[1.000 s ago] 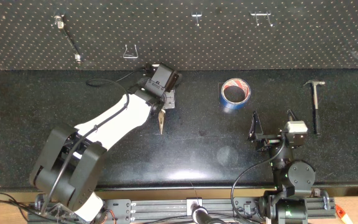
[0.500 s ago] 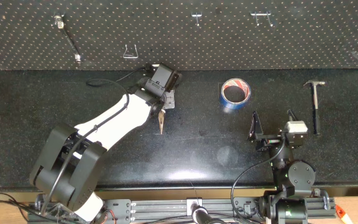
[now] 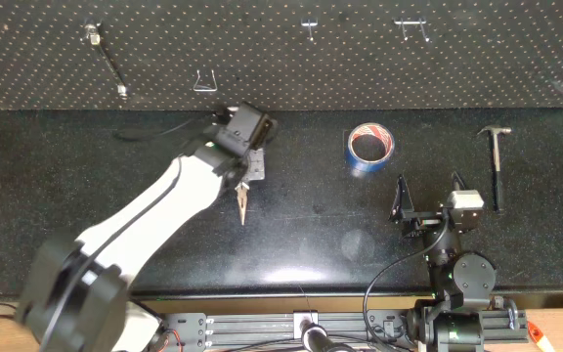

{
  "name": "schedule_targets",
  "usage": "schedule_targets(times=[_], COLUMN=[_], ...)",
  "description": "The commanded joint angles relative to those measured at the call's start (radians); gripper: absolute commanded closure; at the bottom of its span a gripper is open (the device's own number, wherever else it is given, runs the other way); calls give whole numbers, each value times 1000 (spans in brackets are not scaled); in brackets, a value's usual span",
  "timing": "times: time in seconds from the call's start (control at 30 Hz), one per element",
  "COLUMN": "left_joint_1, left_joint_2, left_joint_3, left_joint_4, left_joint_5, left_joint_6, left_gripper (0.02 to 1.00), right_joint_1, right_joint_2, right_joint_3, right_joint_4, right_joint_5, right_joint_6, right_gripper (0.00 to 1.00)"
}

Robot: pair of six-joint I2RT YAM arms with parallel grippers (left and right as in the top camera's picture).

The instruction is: Place Tools Onto Pegboard

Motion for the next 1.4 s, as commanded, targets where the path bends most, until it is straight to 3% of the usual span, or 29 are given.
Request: schedule_targets(times=[0.03, 0.13, 0.2, 0.23, 0.33, 0.43, 0.63, 1.4], left_joint_1=[-2, 25, 53, 75, 164, 249, 251, 222], left_joint_2=[-279, -423, -447, -427, -335, -244, -198, -53], left_joint_3=[9, 9, 9, 9, 8, 8, 8, -51], left_joint_4=[-91, -81, 62, 211, 509, 694, 917, 1034], left_joint_5=[-23, -103, -200, -241, -257, -219, -129, -123], left_joint_6=[73, 88, 263, 416, 569, 579, 616, 605], left_gripper=[989, 989, 989, 989, 989, 989, 991, 991], right_joint_1=[-3, -3, -3, -3, -3, -3, -3, -3], right_joint_2=[-6, -6, -6, -6, -6, -6, -6, -6], right_joint_3=[-4, -4, -4, -4, -4, -4, -4, -4], right_joint_4=[-3, -3, -3, -3, -3, -3, -3, -3], right_joint_5=[-8, -8, -8, -8, -8, -8, -8, -8], right_joint_6=[14, 14, 14, 14, 14, 14, 14, 14], right_gripper=[25, 25, 25, 25, 25, 25, 25, 25])
